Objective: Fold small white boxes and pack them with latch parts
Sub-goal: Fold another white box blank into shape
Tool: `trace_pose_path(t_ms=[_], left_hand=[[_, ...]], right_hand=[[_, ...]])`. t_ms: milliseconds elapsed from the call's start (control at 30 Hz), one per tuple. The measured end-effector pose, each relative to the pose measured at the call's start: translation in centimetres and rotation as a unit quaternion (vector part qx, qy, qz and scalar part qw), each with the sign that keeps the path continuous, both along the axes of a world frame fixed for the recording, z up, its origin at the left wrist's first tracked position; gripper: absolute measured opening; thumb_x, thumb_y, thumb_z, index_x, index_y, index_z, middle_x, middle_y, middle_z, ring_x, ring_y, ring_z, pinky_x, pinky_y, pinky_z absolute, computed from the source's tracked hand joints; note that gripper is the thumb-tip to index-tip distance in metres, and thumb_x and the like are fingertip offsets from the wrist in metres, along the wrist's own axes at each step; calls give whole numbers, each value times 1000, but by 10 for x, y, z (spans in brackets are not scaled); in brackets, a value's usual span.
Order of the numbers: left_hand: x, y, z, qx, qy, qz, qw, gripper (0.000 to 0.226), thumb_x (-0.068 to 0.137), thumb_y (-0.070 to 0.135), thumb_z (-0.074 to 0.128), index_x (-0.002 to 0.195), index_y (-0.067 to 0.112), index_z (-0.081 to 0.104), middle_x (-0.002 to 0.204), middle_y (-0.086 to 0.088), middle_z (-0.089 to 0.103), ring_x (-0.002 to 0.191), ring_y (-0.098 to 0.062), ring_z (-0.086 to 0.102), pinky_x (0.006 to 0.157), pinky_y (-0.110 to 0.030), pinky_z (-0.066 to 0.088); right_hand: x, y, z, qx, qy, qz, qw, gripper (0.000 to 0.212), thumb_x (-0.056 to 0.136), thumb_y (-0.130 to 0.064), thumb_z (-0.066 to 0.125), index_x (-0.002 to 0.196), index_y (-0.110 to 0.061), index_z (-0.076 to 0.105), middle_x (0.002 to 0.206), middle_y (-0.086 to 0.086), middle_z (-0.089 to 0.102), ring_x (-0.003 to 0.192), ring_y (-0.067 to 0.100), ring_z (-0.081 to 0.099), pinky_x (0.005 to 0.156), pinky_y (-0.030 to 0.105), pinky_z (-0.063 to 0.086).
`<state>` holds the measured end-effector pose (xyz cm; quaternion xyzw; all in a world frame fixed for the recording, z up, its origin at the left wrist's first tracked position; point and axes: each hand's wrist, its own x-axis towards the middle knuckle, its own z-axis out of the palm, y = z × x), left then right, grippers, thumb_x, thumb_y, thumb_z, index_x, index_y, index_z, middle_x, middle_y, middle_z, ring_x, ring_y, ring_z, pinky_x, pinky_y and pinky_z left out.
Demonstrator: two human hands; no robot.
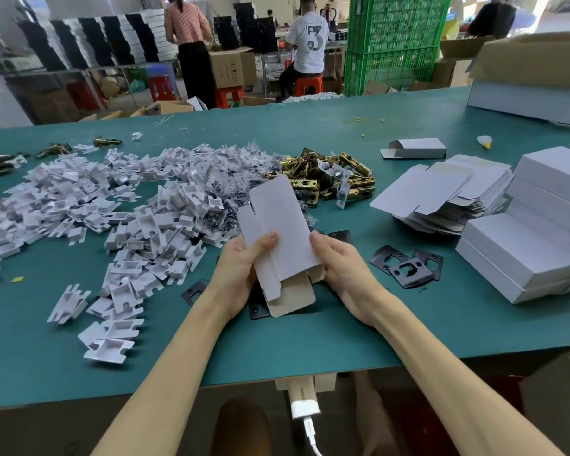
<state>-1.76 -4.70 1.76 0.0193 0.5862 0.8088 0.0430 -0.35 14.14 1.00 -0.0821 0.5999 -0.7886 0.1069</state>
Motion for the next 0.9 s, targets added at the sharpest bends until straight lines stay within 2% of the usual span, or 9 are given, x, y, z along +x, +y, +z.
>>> trace_pose_path(t_ms=[100, 200, 267, 333, 500, 600, 700, 800, 900], left_hand=[[-1, -1, -2, -13, -13, -9, 1000, 37, 91, 29, 72, 119, 6, 70, 116, -16, 76, 99, -27, 74, 83, -35, 62], [-1, 1, -1, -23, -26, 2, 999, 47, 89, 37, 72, 122, 3, 69, 116, -16, 77, 99, -28, 76, 83, -36, 63], [-2, 1, -3, -30, -21, 4, 999, 40, 94, 34, 69, 120, 4, 69, 115, -16, 77, 97, -27, 76, 78, -33, 62], [-4, 0, -5, -42, -12, 6, 999, 33, 99, 29, 65, 119, 2, 69, 114, -16, 77, 97, -26, 76, 79, -33, 62], [-4, 1, -6, -62, 6, 3, 998, 36, 102, 26, 61, 125, -2, 65, 118, -17, 76, 103, -28, 74, 84, -34, 62], [-3, 3, -5, -56, 20, 4, 998, 44, 97, 30, 65, 129, 1, 62, 121, -16, 75, 107, -30, 73, 86, -35, 62], [-2, 5, -4, -34, 45, 6, 998, 57, 94, 30, 68, 143, 6, 50, 130, -13, 72, 119, -32, 69, 98, -43, 59], [-3, 5, -4, -39, 62, 5, 997, 76, 92, 27, 74, 156, 20, 33, 130, -9, 72, 122, -29, 68, 101, -47, 57], [-4, 3, -5, -62, 73, -1, 995, 83, 91, 26, 76, 158, 32, 28, 130, -5, 73, 121, -25, 69, 98, -47, 58]], right_hand=[[-2, -1, -4, -1, 0, -17, 1000, 28, 102, -34, 57, 106, -14, 77, 103, 5, 76, 92, 17, 69, 79, 29, 58], [-5, -1, -7, 12, 6, -59, 998, 26, 104, -23, 58, 101, -8, 78, 105, 15, 76, 92, 24, 66, 92, 49, 53], [-5, -1, -7, 15, 7, -68, 998, 24, 103, -21, 59, 104, -8, 78, 109, 17, 76, 93, 25, 67, 97, 54, 52], [-4, -1, -7, 8, 9, -67, 998, 22, 103, -20, 60, 107, -7, 77, 111, 18, 75, 94, 25, 68, 98, 54, 52], [-4, -1, -7, 13, 24, -88, 996, 21, 102, -20, 61, 106, -8, 77, 109, 14, 77, 95, 23, 68, 98, 52, 52], [-4, -1, -7, 14, 25, -104, 994, 19, 100, -21, 64, 103, -11, 80, 106, 12, 77, 94, 24, 70, 96, 52, 54], [-4, -2, -6, 25, 44, -127, 991, 19, 100, -24, 64, 97, -17, 82, 102, 7, 78, 90, 17, 68, 88, 45, 53], [-4, -2, -6, 15, 52, -127, 990, 19, 100, -28, 63, 112, -23, 77, 113, -1, 77, 102, 14, 69, 97, 42, 54], [-5, -2, -3, 7, 57, -88, 995, 40, 97, -37, 65, 137, -33, 62, 127, -8, 72, 119, 14, 66, 103, 40, 53]])
